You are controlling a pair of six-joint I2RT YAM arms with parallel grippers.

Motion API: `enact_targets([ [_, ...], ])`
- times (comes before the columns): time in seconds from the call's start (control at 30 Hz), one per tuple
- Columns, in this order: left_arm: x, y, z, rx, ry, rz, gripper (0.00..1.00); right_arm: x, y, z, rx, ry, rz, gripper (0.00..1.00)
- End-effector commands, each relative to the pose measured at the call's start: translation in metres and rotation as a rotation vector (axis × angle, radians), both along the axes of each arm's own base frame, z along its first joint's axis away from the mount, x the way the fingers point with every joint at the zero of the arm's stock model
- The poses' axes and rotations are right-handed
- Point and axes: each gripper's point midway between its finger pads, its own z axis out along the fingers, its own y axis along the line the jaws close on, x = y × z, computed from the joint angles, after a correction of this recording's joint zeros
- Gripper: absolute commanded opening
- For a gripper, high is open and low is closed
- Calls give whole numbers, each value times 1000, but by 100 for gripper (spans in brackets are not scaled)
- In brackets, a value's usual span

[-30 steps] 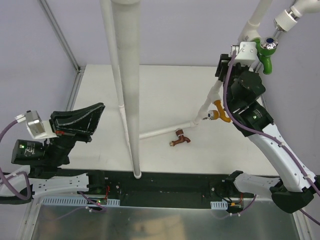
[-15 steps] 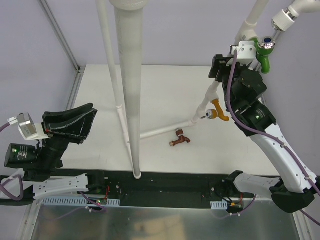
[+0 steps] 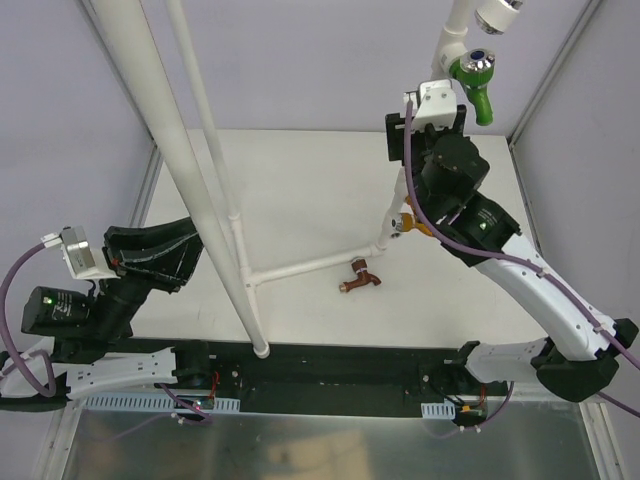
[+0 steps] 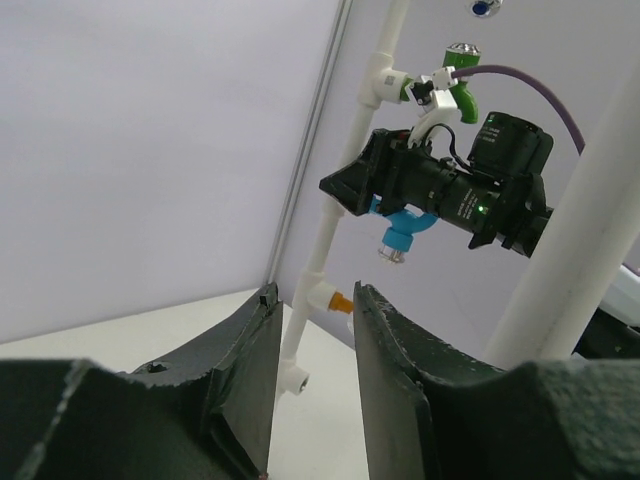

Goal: Install the water faucets
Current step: Adjust the adaptor at the center of the board.

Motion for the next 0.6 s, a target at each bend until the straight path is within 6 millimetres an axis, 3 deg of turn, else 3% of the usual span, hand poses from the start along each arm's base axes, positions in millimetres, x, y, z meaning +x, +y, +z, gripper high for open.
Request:
enact_targets([
  [0.0, 2, 9, -1, -40, 30, 10, 38, -9, 10, -15, -126, 11, 18, 66],
  [0.23, 7, 9, -20, -9, 67, 36, 42, -49, 72, -2, -227, -79, 319, 67],
  [0.33, 10, 3, -32, 18, 86, 41, 42, -71, 102, -12, -289, -84, 449, 67],
  [0.4, 11, -5, -42, 24, 124, 25, 42, -76, 110, -13, -297, -91, 447, 67],
  [0.57, 14, -20, -60, 68, 170, 9, 43, -71, 107, -14, -295, -97, 346, 67],
])
